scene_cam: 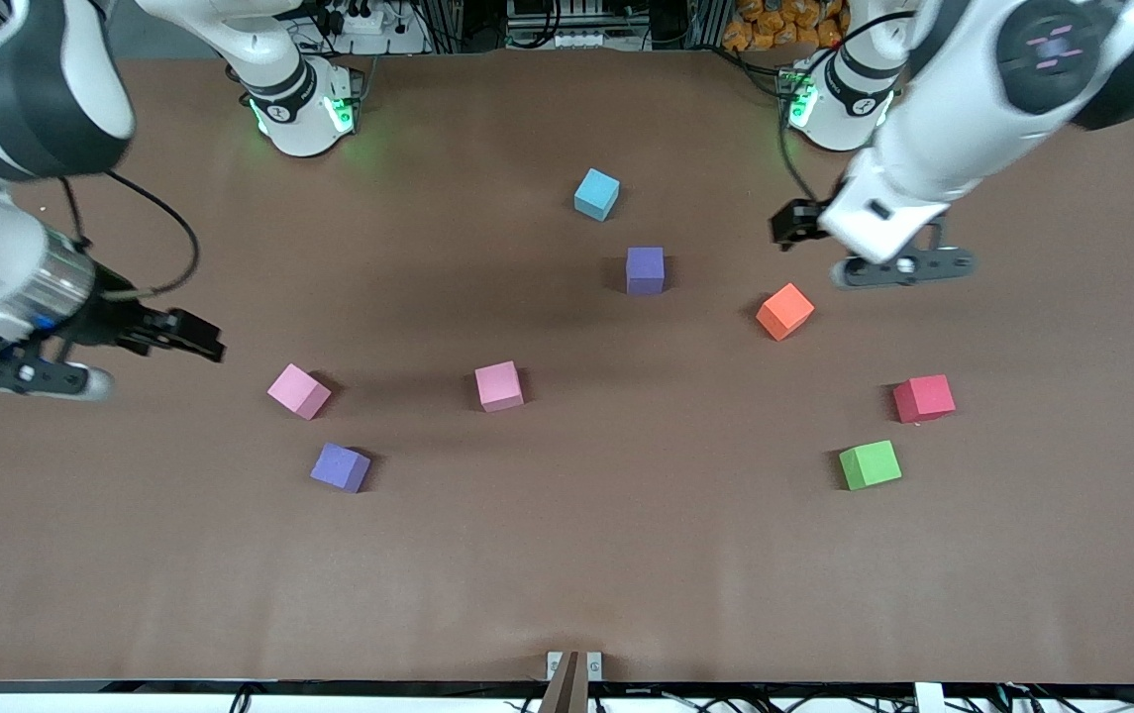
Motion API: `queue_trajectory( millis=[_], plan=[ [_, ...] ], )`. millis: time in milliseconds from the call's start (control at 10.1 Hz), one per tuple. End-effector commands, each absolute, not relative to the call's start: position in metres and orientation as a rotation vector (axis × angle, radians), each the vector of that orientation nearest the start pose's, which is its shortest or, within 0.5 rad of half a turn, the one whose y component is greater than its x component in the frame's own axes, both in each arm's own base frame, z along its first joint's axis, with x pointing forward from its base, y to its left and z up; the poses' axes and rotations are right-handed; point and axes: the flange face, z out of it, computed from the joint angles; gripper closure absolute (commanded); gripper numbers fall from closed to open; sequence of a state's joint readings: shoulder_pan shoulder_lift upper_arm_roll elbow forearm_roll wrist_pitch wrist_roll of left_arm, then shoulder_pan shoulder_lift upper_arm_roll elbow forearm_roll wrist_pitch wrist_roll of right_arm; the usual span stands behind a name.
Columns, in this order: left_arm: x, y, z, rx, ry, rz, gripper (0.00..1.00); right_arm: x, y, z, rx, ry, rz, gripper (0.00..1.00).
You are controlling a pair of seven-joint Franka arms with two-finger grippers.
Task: Arrange blocks into number 1
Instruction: 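Reach the left gripper to the cyan cube while the right gripper reaches the purple cube, then grasp the cyan cube with the left gripper while the right gripper grasps purple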
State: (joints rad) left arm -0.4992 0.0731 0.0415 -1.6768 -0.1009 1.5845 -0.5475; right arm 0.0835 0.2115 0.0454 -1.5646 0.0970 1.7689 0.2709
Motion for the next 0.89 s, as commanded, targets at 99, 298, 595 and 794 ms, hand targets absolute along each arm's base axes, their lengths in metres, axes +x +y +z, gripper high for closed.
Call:
queue_trajectory(
  millis=[99,298,595,794],
  plan=[
    [0.47,-0.297,0.485,-3.127,-0.215,0.321,0.0,0.655,0.094,0.446,-2.971,0.56,0.079,0.0],
    [0.449,-0.327,0.452,-3.128,-0.259,0.306,0.0,0.67,0.117,0.403,-2.931,0.746,0.068,0.0],
    [0.41,-0.369,0.39,-3.161,-0.337,0.274,0.0,0.675,0.148,0.334,-2.972,0.698,0.124,0.0],
    [0.365,-0.396,0.34,-3.174,-0.449,0.271,0.0,0.673,0.158,0.312,-2.996,0.674,0.147,0.0]
  ],
)
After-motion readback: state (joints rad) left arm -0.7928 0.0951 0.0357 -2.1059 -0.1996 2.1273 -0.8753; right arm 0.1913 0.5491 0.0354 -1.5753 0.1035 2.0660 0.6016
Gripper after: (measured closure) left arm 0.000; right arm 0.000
